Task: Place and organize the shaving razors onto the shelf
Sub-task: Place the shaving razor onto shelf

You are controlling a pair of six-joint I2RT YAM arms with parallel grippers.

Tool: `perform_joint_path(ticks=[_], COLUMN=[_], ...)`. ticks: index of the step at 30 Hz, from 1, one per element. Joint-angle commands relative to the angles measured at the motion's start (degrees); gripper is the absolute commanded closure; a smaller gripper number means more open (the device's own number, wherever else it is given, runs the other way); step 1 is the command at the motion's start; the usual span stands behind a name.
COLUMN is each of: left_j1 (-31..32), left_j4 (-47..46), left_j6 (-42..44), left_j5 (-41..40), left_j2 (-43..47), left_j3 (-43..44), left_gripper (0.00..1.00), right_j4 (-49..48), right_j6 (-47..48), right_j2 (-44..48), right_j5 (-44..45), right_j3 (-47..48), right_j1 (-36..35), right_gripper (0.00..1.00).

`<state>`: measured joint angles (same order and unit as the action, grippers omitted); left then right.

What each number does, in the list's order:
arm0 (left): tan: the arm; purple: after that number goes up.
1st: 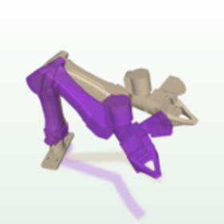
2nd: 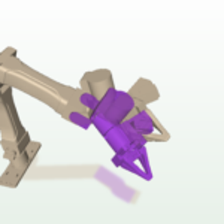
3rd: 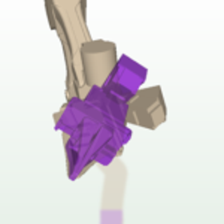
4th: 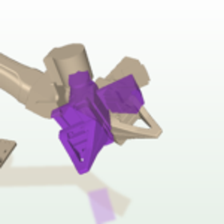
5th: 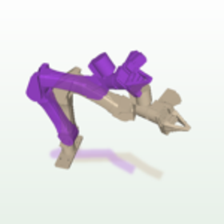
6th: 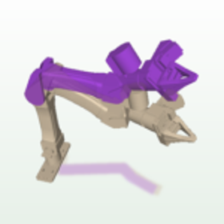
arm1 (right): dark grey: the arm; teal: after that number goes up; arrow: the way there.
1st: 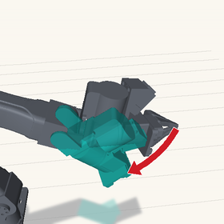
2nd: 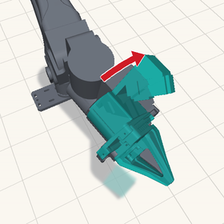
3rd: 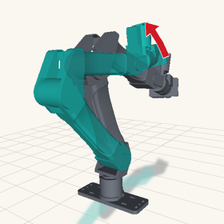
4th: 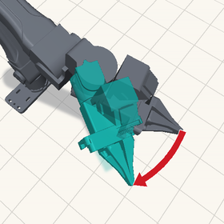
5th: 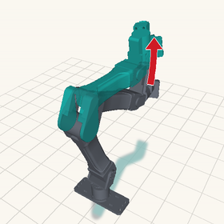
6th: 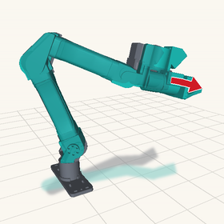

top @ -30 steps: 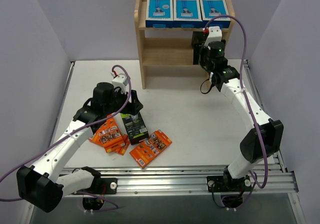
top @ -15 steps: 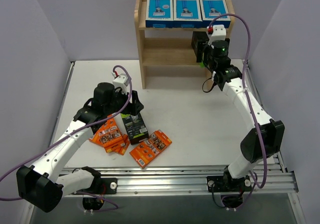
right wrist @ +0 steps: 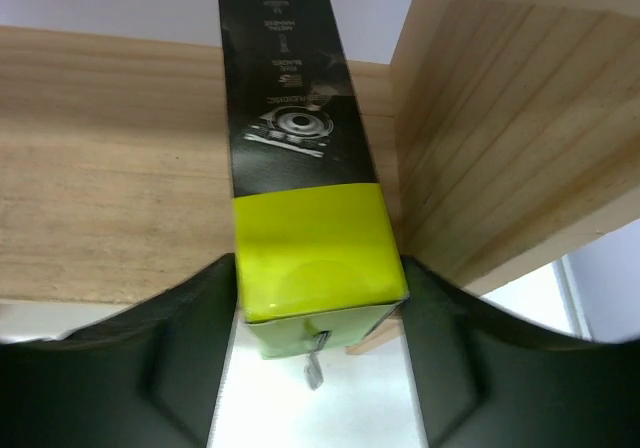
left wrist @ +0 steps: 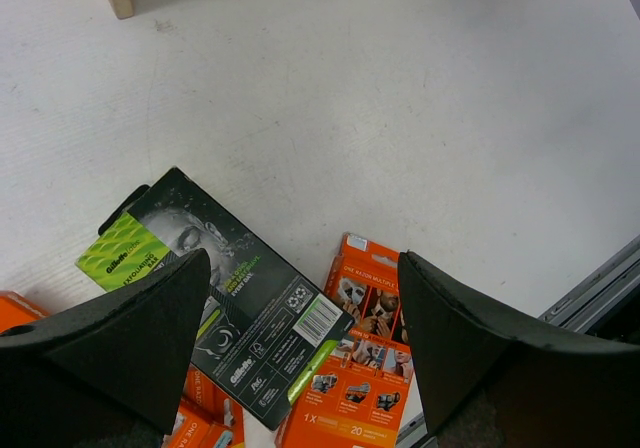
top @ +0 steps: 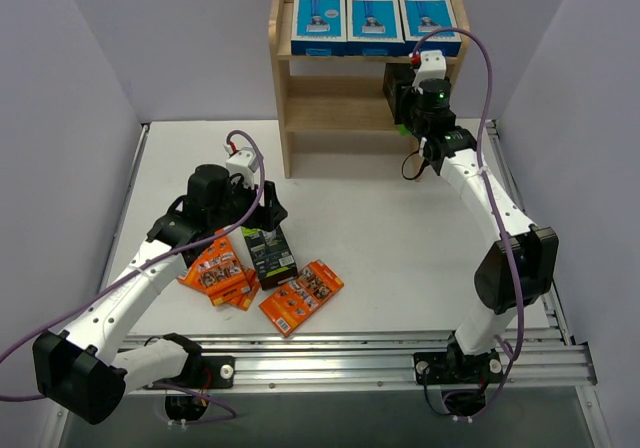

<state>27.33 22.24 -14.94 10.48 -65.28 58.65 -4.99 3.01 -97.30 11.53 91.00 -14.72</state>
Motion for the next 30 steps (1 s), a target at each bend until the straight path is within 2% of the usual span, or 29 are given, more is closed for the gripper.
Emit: perform_joint_path(ticks=[1,4,12,21,30], left_j1=[0.27,0.27,0.27,0.27,0.35], left_j4=[-0.18,-0.09,-0.18,-0.27,-0.27], left_j6=[0.79,0.79,0.61,0.53,0.53], left_j5=[-0.37,-0.37,-0.11,0.07,0.07], left_j2=[-0.03,-0.11,-0.2,-0.47,-0.47], left_j3=[2.78,2.87,2.78,2.69,2.69], left_gripper=[0.15,0.15,0.15,0.15,0.15], right_j4=[-2.83,-2.91,-4.15,-8.1,-11.62], right_j6=[-0.1,-0.19,0.51,2.53,3.76], right_j2=[0.53,1.05,4.13,5.71,5.54], right_j5=[-0.89,-0.46,1.65,7.79,11.58], right_j3=[2.16,1.99,-0.38,-3.37,-4.34], right_j1=[0.48,0.57,0.48,-0.83,-1.45], right_gripper=[0.47,0.59,0.74,0.87,0.94])
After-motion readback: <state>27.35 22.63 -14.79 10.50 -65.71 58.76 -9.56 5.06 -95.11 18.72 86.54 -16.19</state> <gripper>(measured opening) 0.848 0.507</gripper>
